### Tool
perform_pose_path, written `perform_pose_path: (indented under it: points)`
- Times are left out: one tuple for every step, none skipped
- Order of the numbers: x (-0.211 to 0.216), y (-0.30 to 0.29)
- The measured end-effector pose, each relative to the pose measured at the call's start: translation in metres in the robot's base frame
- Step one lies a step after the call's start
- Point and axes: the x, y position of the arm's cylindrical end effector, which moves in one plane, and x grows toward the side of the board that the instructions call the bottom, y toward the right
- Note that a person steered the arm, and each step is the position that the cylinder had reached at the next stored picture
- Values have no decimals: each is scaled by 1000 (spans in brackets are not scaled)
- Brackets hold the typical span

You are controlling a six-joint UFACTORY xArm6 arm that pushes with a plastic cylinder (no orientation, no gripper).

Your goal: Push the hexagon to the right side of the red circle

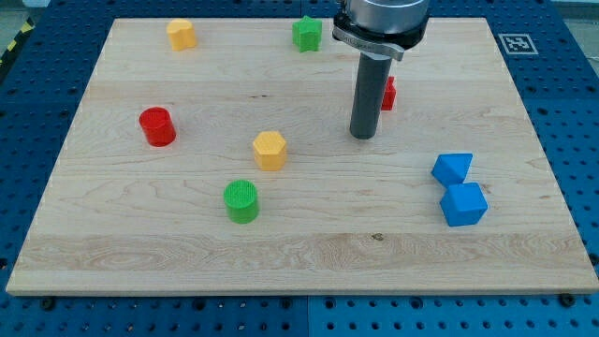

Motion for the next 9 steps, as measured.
perform_pose_path:
  points:
    - [10, -15]
    - [13, -47]
    - [50, -56]
    - [83, -63]
    - [79, -101]
    - [70, -103]
    - [67, -103]
    - [47, -103]
    - [33, -109]
